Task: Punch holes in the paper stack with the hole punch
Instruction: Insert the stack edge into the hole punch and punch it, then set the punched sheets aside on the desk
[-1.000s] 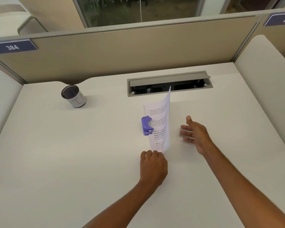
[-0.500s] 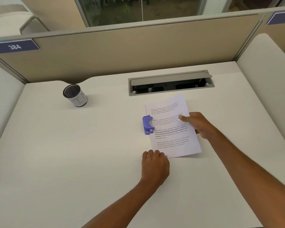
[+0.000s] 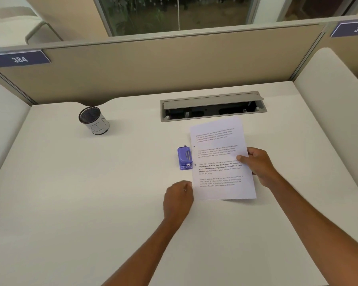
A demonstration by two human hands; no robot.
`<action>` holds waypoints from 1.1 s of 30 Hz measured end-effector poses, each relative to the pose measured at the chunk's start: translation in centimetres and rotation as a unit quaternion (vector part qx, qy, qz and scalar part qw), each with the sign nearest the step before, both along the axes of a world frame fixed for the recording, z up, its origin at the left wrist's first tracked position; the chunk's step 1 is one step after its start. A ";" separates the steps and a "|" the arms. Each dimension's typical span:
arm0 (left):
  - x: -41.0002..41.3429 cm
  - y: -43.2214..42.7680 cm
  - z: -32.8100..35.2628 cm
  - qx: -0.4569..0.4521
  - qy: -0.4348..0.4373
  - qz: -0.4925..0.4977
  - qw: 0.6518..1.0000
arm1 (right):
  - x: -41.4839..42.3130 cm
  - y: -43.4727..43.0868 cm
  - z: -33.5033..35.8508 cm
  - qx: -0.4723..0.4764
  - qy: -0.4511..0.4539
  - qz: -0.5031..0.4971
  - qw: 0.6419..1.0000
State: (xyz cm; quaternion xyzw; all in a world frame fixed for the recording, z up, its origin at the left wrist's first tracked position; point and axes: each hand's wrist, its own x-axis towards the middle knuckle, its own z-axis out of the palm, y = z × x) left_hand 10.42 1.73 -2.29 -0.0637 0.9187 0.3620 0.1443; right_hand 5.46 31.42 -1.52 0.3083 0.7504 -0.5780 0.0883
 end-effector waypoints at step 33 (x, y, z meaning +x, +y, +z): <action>-8.4 -1.8 6.0 0.381 -0.080 0.054 0.920 | 3.1 -1.8 5.9 -0.107 0.114 0.005 0.988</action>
